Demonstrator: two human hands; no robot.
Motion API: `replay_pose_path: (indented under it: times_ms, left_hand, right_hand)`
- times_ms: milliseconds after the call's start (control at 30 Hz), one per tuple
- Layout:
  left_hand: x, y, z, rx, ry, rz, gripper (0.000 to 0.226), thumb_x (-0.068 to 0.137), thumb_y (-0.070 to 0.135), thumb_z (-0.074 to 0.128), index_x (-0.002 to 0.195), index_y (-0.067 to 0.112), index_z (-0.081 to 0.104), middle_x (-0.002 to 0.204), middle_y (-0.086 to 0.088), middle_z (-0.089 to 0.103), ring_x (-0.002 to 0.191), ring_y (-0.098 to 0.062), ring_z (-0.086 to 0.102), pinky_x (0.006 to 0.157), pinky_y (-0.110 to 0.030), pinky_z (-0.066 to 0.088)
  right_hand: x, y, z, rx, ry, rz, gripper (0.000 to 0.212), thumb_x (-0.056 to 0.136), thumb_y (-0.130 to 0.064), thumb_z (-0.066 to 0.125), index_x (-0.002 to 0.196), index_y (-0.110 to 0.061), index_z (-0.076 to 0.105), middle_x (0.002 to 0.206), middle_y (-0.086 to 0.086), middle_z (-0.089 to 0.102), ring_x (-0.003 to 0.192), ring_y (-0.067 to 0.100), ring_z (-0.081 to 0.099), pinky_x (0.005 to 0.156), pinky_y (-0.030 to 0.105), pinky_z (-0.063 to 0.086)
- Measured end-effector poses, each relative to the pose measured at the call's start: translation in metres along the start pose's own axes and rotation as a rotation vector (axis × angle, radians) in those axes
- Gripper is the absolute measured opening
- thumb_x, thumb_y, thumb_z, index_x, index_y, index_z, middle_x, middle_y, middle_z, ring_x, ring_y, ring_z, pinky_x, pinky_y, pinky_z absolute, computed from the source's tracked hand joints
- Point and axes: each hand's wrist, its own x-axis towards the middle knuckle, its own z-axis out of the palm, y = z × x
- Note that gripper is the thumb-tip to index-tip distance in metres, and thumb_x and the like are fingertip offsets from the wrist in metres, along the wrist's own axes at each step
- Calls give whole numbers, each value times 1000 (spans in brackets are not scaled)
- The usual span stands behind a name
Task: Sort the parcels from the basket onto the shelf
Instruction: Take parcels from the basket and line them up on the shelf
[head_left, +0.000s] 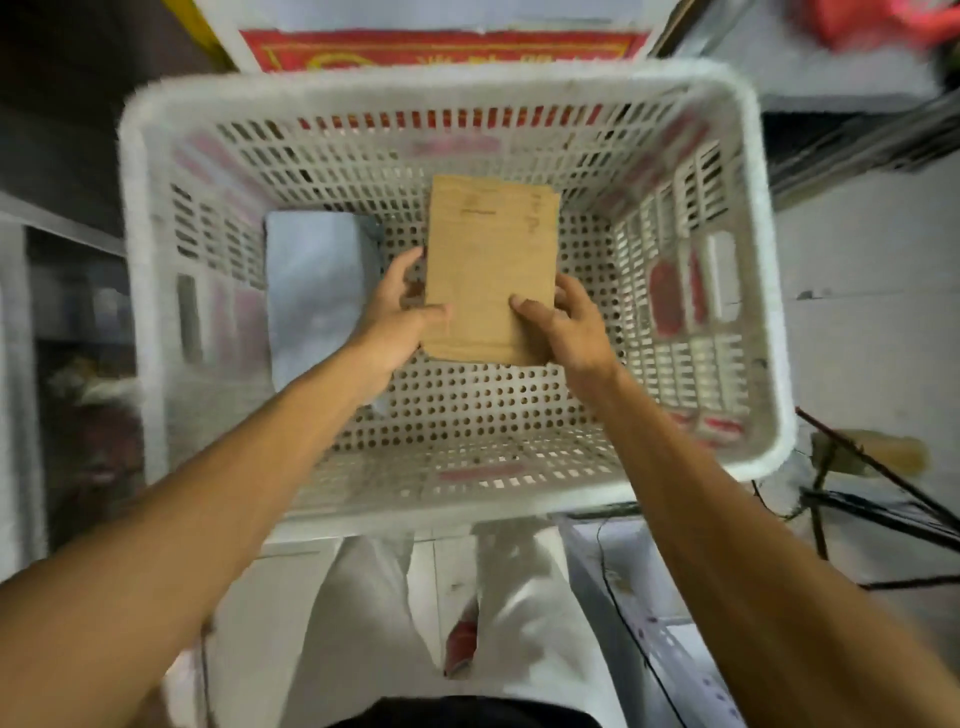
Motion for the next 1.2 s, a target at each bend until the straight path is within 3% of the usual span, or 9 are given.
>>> replay_pose_path:
  times_ms: [133,300,467,533,667,833,933,1133,1200]
  left_hand:
    - [-39,46,-37,104,26,138,72,83,16,71,139,38,33,124,7,42,109,-16,48,73,-29,50]
    - [-91,112,-101,155,3,344,95,71,15,82,146,31,27,145,0,38,126,-19,44,91,-31,49]
    - [-128,145,-164,253,36,488,64,70,21,83,128,22,56,114,1,50,105,-20,60,71,-14,49]
    - [-137,146,-189,242,86,490,62,71,28,82,128,26,55,119,5,51,111,-19,57,78,-20,50]
    - [-164,142,-234,87,238,446,98,59,45,78,145,31,33,147,0,41,131,-19,43,105,-45,41]
    - [-229,143,-277,-72,355,600,94,69,33,80,146,43,27,126,22,57,116,0,54,92,-25,51]
    - [-278,148,-293,-144,443,658,87,70,31,74,143,45,30,129,15,56,113,-1,56,77,-18,54]
    - [-379,144,-318,-190,739,707,88,63,40,78,138,50,33,131,-4,51,115,-20,56,89,-45,52]
    - [-409,140,-322,-183,826,775,78,67,33,77,133,53,41,126,-1,53,107,-14,61,80,-41,55]
  right_hand:
    - [-45,-52,21,19,12,-127,52,85,-21,71,132,-19,50,124,3,60,103,16,63,67,21,51]
    - [-101,-125,60,65,17,-356,55,84,-16,72,135,-17,50,126,4,60,104,15,64,76,21,53]
    - [-135,-167,104,56,-59,-493,55,84,-16,72,134,-21,49,124,0,59,105,15,63,73,19,53]
    - [-143,-181,126,40,-109,-523,52,84,-16,72,130,-22,49,125,2,58,104,15,62,74,21,53]
    - [-151,-206,175,-22,-237,-600,48,84,-23,73,125,-31,50,117,-7,60,98,9,63,65,17,52]
    - [-163,-248,234,-105,-473,-722,51,85,-25,72,132,-22,52,122,-4,63,106,13,63,81,24,54]
    - [-181,-267,263,-116,-607,-798,51,86,-25,71,133,-23,51,123,-9,62,108,3,60,82,16,51]
    - [-234,-290,314,-115,-894,-841,43,87,-25,69,122,-27,44,113,-12,59,96,-6,61,74,17,51]
    - [-259,-296,331,-126,-986,-842,40,87,-25,68,119,-26,44,109,-11,60,89,-7,63,68,16,52]
